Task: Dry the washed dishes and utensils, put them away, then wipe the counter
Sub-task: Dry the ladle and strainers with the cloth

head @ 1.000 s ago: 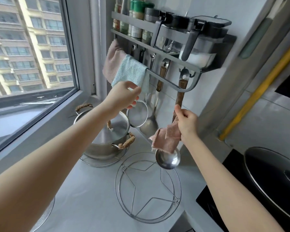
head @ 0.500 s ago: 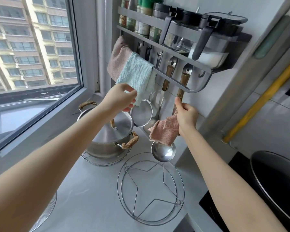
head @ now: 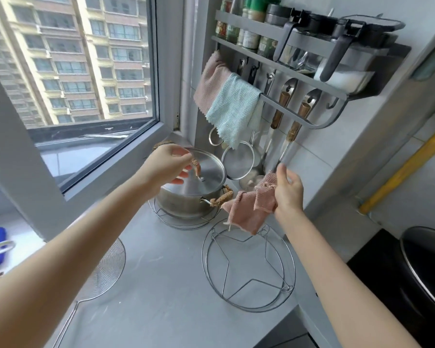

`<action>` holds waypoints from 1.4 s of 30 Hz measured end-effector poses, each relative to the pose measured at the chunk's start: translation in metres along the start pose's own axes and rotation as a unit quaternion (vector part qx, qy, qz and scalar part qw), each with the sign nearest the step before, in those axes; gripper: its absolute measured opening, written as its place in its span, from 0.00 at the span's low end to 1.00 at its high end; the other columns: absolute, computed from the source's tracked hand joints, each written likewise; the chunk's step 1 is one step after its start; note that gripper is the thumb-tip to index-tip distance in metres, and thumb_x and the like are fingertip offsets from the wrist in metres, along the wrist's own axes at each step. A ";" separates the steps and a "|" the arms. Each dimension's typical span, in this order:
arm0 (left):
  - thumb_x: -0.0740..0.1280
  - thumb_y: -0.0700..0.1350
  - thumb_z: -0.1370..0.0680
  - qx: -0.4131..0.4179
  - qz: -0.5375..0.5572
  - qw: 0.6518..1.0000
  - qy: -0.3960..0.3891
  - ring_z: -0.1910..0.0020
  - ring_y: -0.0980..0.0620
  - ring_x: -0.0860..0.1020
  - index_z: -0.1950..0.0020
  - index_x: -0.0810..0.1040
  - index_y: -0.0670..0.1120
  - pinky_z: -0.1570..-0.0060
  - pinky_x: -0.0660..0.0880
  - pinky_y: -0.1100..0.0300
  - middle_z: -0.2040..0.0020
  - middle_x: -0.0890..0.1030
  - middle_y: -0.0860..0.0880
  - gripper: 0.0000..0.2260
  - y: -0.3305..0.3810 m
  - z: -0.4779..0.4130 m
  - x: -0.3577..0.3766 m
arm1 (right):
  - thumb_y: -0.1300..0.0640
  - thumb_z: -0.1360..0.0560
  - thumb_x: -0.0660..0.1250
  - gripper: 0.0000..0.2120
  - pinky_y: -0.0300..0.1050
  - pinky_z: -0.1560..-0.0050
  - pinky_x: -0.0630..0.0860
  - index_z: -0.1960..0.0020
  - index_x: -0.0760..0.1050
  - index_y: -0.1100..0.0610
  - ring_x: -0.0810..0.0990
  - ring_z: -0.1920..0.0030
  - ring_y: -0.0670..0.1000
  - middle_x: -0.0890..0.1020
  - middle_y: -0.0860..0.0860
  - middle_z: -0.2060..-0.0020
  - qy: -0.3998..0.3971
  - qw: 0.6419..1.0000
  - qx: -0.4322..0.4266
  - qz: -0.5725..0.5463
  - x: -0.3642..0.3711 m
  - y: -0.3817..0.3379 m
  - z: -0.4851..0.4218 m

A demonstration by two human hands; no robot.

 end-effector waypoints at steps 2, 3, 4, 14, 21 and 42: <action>0.61 0.42 0.21 -0.024 0.005 1.000 0.015 0.58 0.46 0.80 0.51 0.77 0.44 0.52 0.79 0.50 0.55 0.81 0.42 0.06 -0.020 0.018 -0.017 | 0.43 0.24 0.66 0.11 0.58 0.38 0.75 0.49 0.74 0.49 0.80 0.42 0.55 0.81 0.56 0.44 -0.056 0.998 0.003 0.005 0.015 0.008 0.025; 0.61 0.42 0.21 -0.037 0.006 0.999 0.023 0.58 0.46 0.80 0.50 0.77 0.44 0.51 0.78 0.50 0.55 0.82 0.42 0.06 -0.031 0.028 -0.026 | 0.44 0.24 0.66 0.12 0.56 0.37 0.75 0.48 0.75 0.51 0.80 0.42 0.55 0.80 0.56 0.43 -0.086 0.996 0.000 0.006 0.023 0.013 0.037; 0.61 0.42 0.21 -0.049 0.009 0.998 0.034 0.58 0.47 0.80 0.50 0.77 0.44 0.52 0.78 0.51 0.56 0.81 0.43 0.06 -0.042 0.039 -0.035 | 0.46 0.23 0.65 0.13 0.52 0.39 0.76 0.46 0.74 0.54 0.80 0.45 0.52 0.81 0.56 0.45 -0.112 0.994 -0.005 0.005 0.031 0.015 0.052; 0.60 0.37 0.22 -0.243 0.137 0.935 0.219 0.70 0.49 0.74 0.56 0.75 0.39 0.73 0.76 0.64 0.65 0.75 0.43 0.06 -0.180 0.149 -0.068 | 0.49 0.25 0.67 0.14 0.31 0.69 0.74 0.46 0.73 0.58 0.79 0.68 0.39 0.79 0.51 0.60 -0.300 0.951 -0.009 0.072 0.099 0.038 0.159; 0.61 0.44 0.23 -0.293 -0.197 0.904 0.242 0.57 0.41 0.79 0.60 0.75 0.41 0.58 0.72 0.53 0.58 0.80 0.38 0.10 -0.252 0.154 -0.030 | 0.46 0.28 0.67 0.19 0.34 0.66 0.76 0.44 0.74 0.58 0.79 0.64 0.45 0.80 0.53 0.56 -0.351 0.931 0.015 0.096 0.110 0.059 0.181; 0.58 0.48 0.20 -0.212 -0.414 0.874 0.138 0.45 0.44 0.76 0.33 0.69 0.58 0.50 0.68 0.55 0.46 0.79 0.47 0.16 -0.244 0.166 -0.017 | 0.53 0.26 0.72 0.13 0.47 0.61 0.83 0.47 0.73 0.57 0.83 0.62 0.49 0.79 0.56 0.51 -0.212 0.969 0.127 -0.009 0.127 0.086 0.178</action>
Point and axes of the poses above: each hand's wrist, its own z-axis away from the middle knuckle, its own x-axis out of the palm, y = z × x, the point moved 1 cm from there along -z, towards the middle knuckle
